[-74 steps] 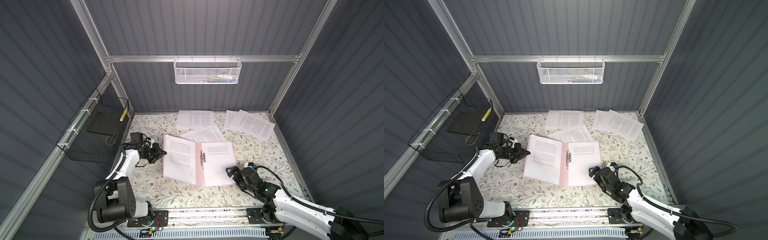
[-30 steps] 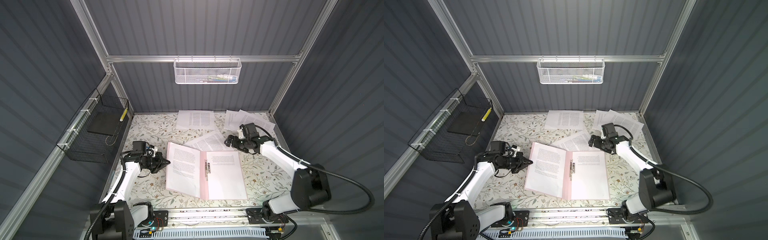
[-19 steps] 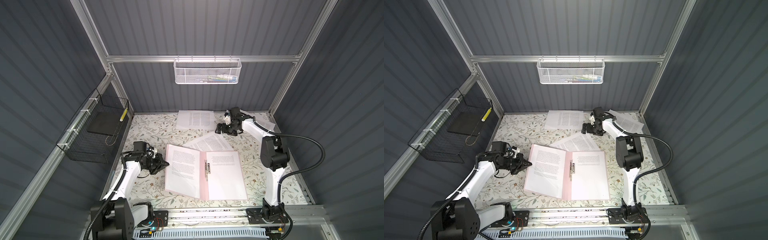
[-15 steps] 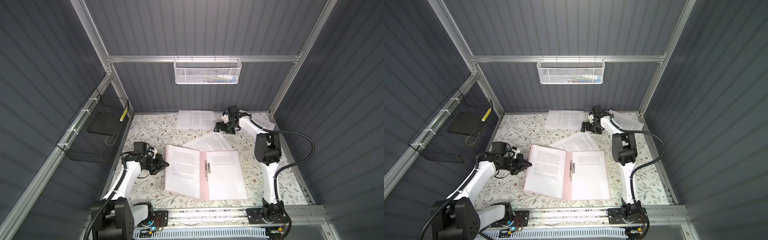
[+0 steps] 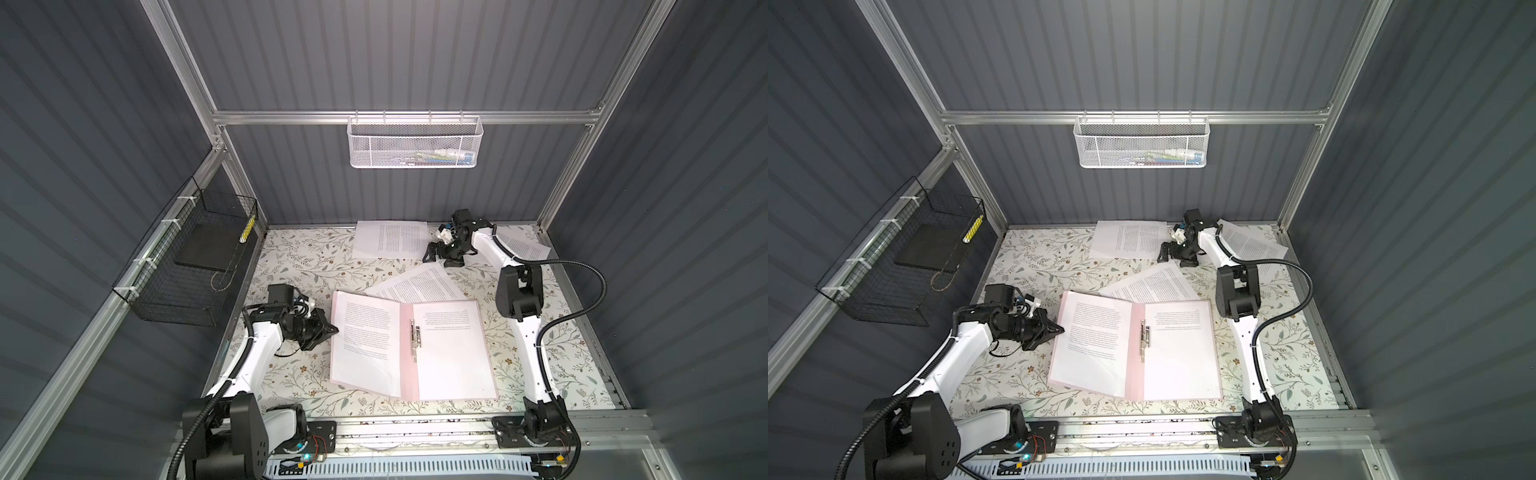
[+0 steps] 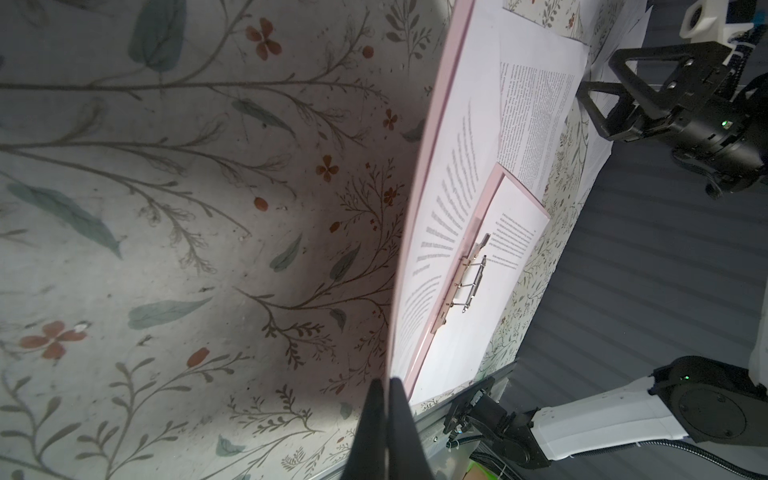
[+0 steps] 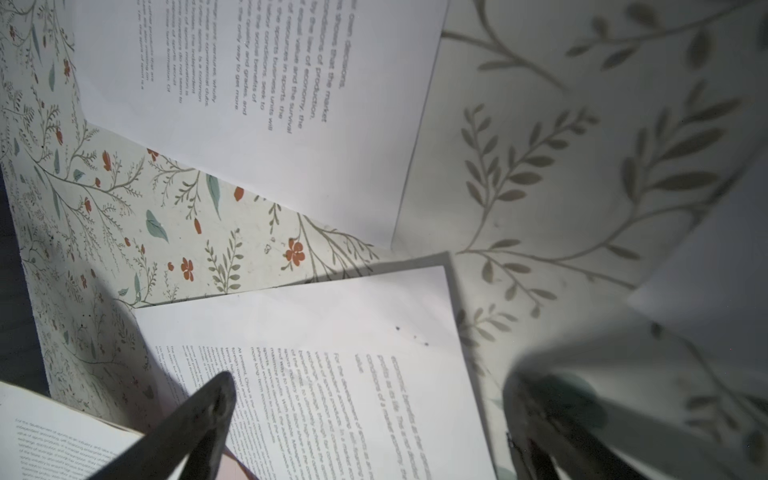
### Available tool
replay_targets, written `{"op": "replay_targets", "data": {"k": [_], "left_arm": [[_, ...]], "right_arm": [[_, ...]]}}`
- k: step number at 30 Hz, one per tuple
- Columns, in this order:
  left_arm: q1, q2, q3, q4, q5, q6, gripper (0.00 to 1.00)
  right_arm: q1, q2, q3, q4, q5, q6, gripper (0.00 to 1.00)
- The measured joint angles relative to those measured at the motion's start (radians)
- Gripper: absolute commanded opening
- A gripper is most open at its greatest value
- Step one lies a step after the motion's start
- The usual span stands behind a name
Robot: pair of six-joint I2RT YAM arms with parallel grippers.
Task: Put the files into the folder
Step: 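Reach the right gripper to the loose printed sheets farther from the robot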
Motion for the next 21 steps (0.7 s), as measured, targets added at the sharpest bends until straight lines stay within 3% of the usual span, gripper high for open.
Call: {"op": "replay_targets", "data": {"k": [10, 17, 21], "left_arm": [[0.000, 0.025, 0.000, 0.005, 0.000, 0.000, 0.00], [0.000, 0.054, 0.000, 0.013, -0.008, 0.001, 0.00], [0.000, 0.055, 0.000, 0.013, -0.009, 0.005, 0.00]], "right_arm": [[0.011, -0.005, -0.023, -0.050, -0.100, -0.026, 0.92], [0.007, -0.137, -0.261, 0.050, -0.230, -0.006, 0.92], [0.002, -0.181, -0.295, 0.077, -0.286, 0.009, 0.92]]}}
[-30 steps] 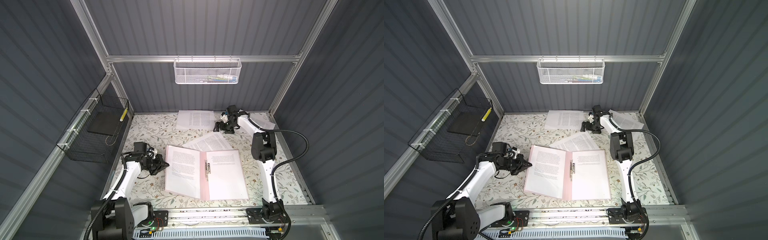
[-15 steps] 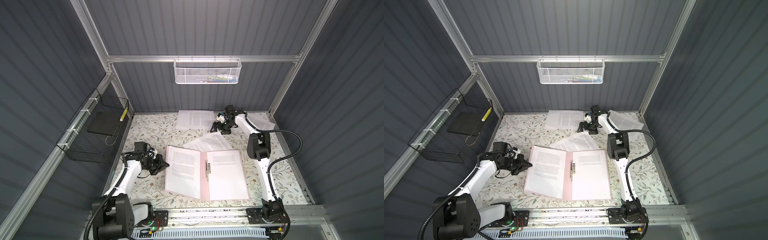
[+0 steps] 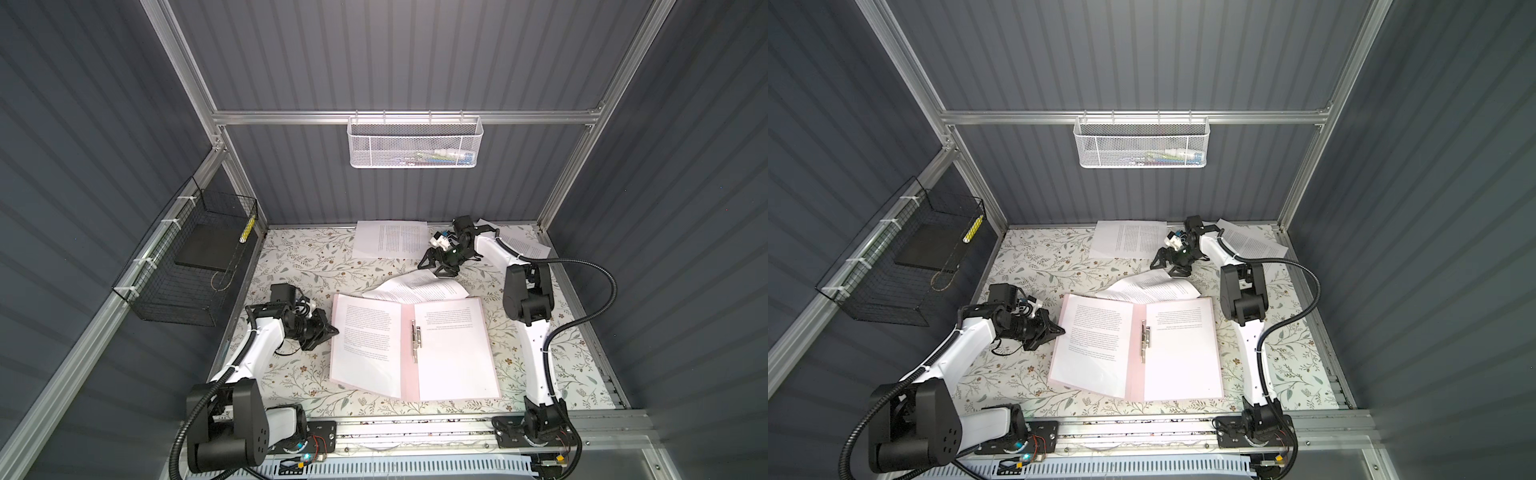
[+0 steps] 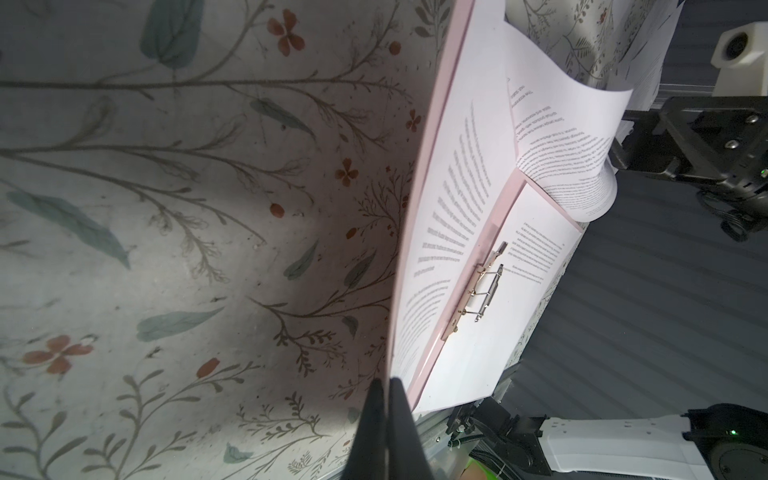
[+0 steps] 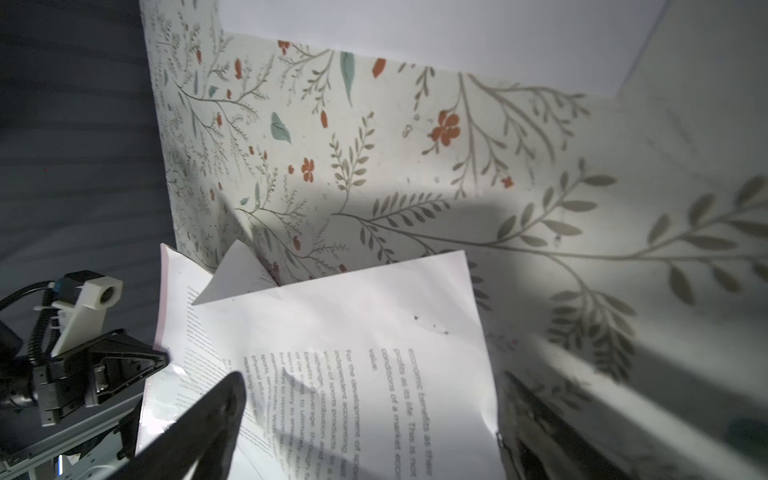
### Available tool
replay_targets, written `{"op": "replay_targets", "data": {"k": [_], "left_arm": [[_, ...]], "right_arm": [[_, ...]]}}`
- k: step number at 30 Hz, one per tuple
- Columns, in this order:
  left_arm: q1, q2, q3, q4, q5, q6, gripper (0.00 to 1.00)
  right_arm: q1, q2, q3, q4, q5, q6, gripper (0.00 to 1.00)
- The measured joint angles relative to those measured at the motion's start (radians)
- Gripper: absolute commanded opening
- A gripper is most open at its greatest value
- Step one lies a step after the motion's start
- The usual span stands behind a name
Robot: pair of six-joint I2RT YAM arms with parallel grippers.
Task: Put the files into the folder
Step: 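Reach the right gripper to the loose printed sheets farther from the robot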
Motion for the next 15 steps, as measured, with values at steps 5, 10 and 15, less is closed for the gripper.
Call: {"op": "replay_targets", "data": {"k": [5, 10, 15], "left_arm": [[0.000, 0.005, 0.000, 0.003, -0.001, 0.003, 0.00], [0.000, 0.024, 0.000, 0.007, -0.004, 0.003, 0.00], [0.000, 0.028, 0.000, 0.008, -0.005, 0.004, 0.00]], "right_arm": [[-0.016, -0.108, -0.170, 0.092, -0.036, 0.052, 0.97], [-0.041, -0.177, -0.323, 0.186, -0.064, 0.101, 0.97], [-0.072, -0.217, -0.487, 0.294, -0.076, 0.153, 0.98]]}}
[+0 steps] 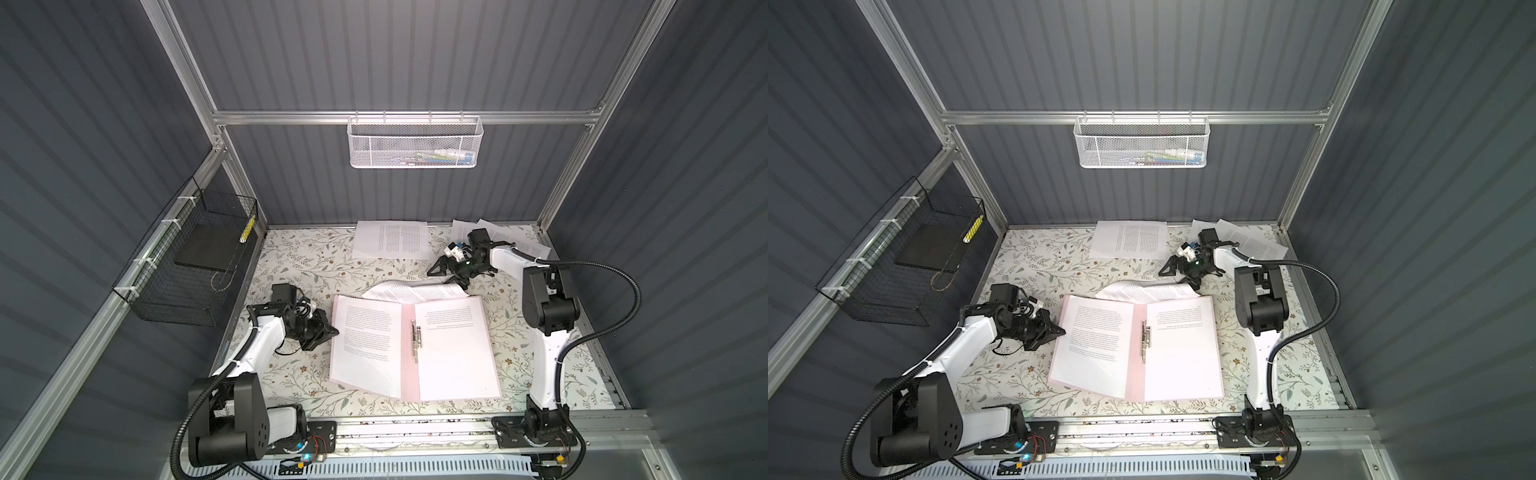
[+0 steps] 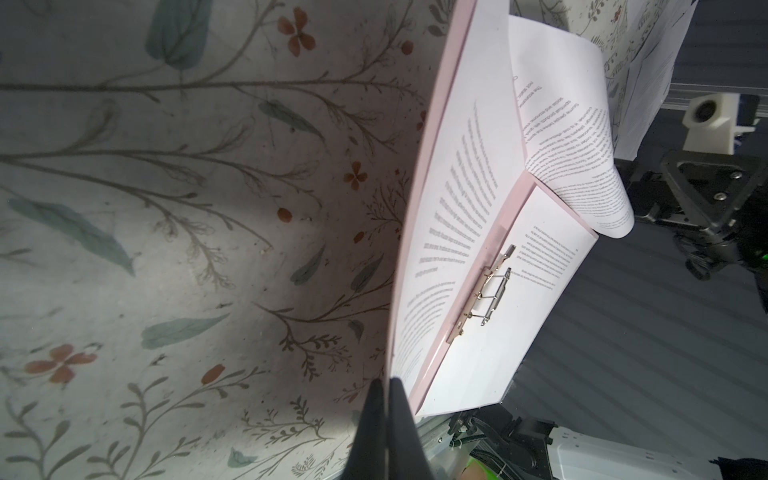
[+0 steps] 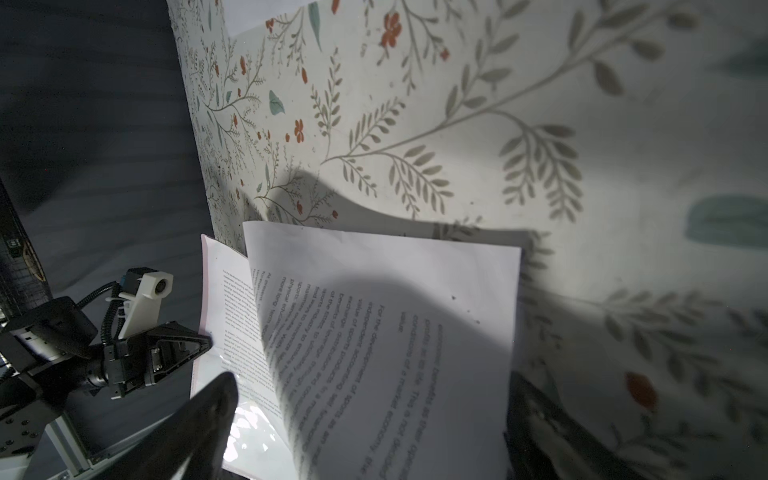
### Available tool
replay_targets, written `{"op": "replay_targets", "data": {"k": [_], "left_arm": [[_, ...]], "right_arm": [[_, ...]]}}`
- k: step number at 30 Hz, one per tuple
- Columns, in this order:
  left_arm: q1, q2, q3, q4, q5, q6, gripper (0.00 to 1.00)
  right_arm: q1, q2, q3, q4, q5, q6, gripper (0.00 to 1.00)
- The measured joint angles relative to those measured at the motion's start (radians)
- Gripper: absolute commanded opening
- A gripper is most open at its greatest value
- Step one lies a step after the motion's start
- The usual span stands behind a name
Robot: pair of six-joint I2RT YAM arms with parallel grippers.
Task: Put the files into the folder
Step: 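Reach the right gripper to the loose printed sheets farther from the robot, then grasp a printed sheet edge with the right gripper and lift it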
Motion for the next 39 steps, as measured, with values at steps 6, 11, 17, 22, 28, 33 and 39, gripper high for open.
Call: {"op": "replay_targets", "data": {"k": [6, 11, 17, 22, 28, 33, 39], "left_arm": [[0.000, 0.002, 0.000, 0.003, 0.000, 0.000, 0.00], [0.000, 0.004, 0.000, 0.004, 0.001, 0.002, 0.00], [0.000, 0.004, 0.000, 0.007, 0.001, 0.002, 0.00], [0.000, 0.004, 0.001, 0.006, 0.001, 0.006, 0.00], [0.000, 0.004, 0.009, 0.002, 0.001, 0.011, 0.00], [0.000, 0.004, 0.015, -0.001, 0.001, 0.011, 0.00], [0.000, 0.006, 0.015, -0.001, 0.002, 0.011, 0.00]], "right_arm": [[-0.033, -0.031, -0.092, 0.080, -0.024, 0.036, 0.97], [-0.045, -0.063, -0.148, 0.154, -0.050, 0.061, 0.97], [-0.050, -0.094, -0.193, 0.196, -0.058, 0.058, 0.86], [-0.050, -0.109, -0.205, 0.200, -0.024, 0.030, 0.66], [-0.050, -0.109, -0.204, 0.185, 0.057, 0.006, 0.42], [-0.050, -0.126, -0.227, 0.193, 0.114, 0.008, 0.34], [-0.050, -0.170, -0.249, 0.200, 0.127, 0.018, 0.28]]}}
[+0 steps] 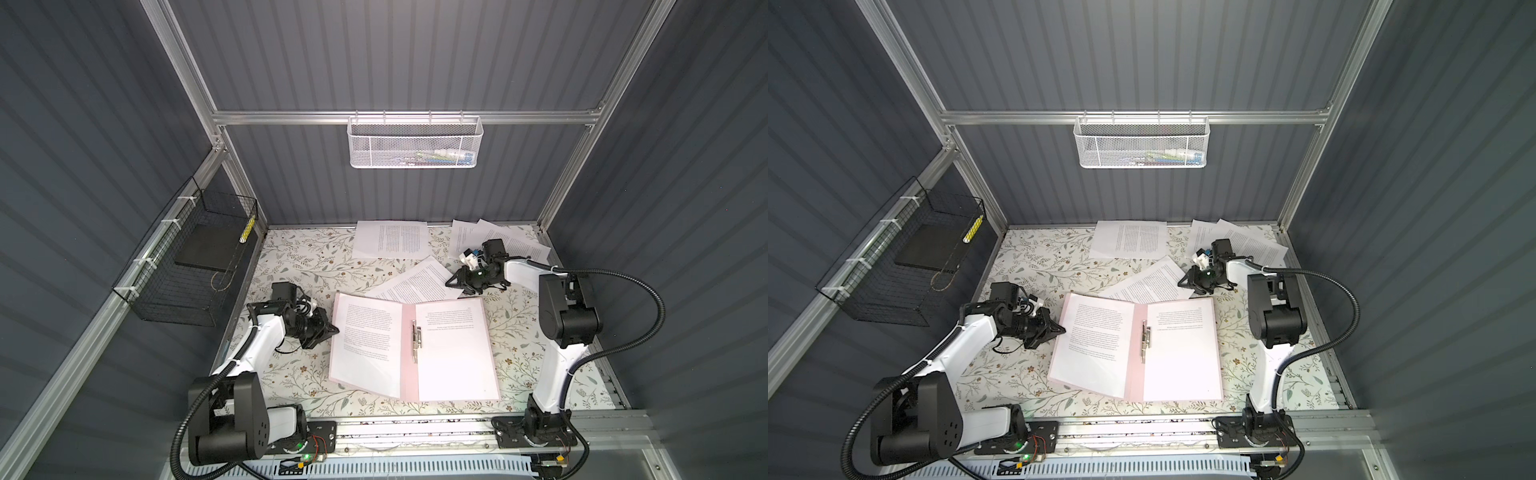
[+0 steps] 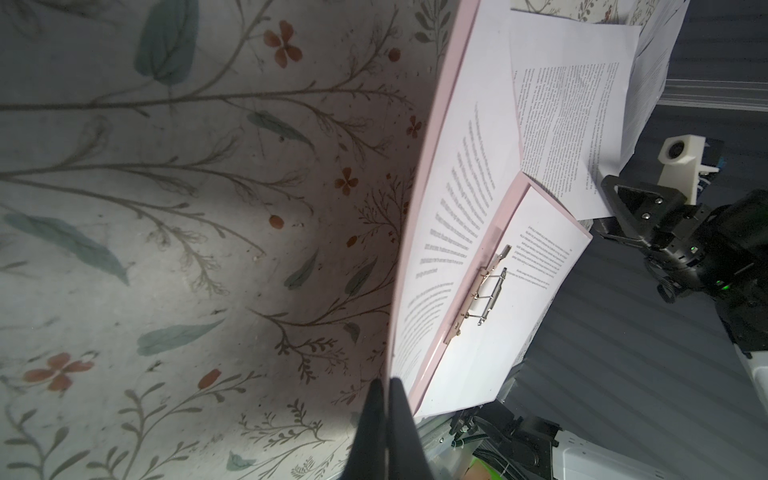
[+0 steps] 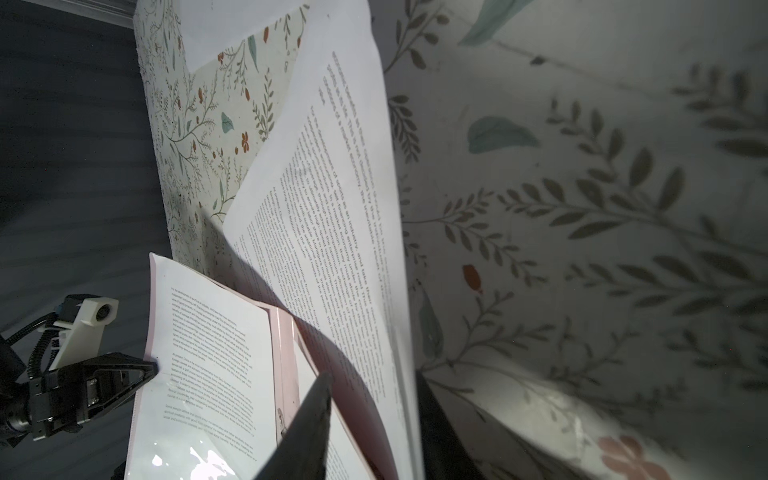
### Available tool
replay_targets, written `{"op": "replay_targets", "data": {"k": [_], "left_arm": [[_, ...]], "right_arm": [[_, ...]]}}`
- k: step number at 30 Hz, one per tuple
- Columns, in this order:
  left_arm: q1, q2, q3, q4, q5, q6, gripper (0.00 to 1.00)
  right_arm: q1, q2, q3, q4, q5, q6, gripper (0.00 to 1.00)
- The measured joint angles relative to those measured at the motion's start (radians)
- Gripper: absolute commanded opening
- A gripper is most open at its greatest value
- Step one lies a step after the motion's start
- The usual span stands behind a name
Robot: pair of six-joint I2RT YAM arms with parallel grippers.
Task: Put the files into the folder
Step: 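Grasp a printed sheet edge with the right gripper and lift it, then carry the lifted sheet with the right gripper over the open folder page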
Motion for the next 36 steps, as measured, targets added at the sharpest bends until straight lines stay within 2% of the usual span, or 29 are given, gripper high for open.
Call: {"op": "replay_targets", "data": {"k": [6, 12, 17, 22, 28, 36], "left_arm": [[0.000, 0.005, 0.000, 0.000, 0.000, 0.000, 0.00], [0.000, 0.005, 0.004, 0.000, 0.003, 0.000, 0.00], [0.000, 0.005, 0.038, -0.002, 0.024, 0.008, 0.00], [-0.004, 0.005, 0.086, -0.023, 0.022, 0.040, 0.00], [-0.005, 0.002, 0.114, -0.055, -0.005, 0.068, 0.00], [-0.005, -0.001, 0.138, -0.065, -0.044, 0.087, 0.00]], "right_arm": [[-0.009, -0.009, -0.008, 0.008, 0.000, 0.003, 0.21], [-0.013, -0.009, -0.017, 0.008, 0.002, 0.004, 0.00], [-0.013, -0.009, -0.001, -0.017, 0.013, -0.003, 0.00], [-0.013, -0.024, 0.093, -0.084, 0.067, -0.012, 0.00], [-0.013, -0.177, 0.199, -0.153, 0.156, -0.026, 0.00], [-0.008, -0.425, 0.256, -0.248, 0.234, -0.057, 0.00]]}}
